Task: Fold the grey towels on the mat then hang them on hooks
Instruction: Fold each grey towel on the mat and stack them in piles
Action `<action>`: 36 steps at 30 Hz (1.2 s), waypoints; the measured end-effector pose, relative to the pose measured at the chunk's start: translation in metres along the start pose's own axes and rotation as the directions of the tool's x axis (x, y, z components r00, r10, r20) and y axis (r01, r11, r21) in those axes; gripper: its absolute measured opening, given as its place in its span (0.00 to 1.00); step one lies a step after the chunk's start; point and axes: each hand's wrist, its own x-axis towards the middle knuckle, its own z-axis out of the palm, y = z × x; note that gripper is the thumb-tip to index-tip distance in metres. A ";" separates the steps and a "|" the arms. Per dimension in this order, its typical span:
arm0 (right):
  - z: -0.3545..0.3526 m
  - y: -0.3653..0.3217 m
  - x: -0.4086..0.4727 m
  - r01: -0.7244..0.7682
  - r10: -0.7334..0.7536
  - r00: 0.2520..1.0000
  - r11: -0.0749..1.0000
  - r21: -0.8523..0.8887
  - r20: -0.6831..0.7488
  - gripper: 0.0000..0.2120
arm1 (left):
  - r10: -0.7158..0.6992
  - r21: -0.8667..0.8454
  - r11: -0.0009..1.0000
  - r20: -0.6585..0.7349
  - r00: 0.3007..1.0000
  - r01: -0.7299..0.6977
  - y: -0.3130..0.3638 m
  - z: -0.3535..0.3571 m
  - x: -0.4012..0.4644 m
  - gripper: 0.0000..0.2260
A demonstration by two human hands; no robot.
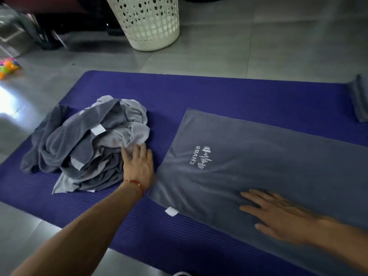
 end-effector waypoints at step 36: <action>0.188 0.051 -0.337 -0.543 0.666 -0.314 -0.711 0.447 0.677 0.28 | 0.986 0.129 0.143 0.068 0.152 -0.981 0.423 -0.184 -0.103 0.26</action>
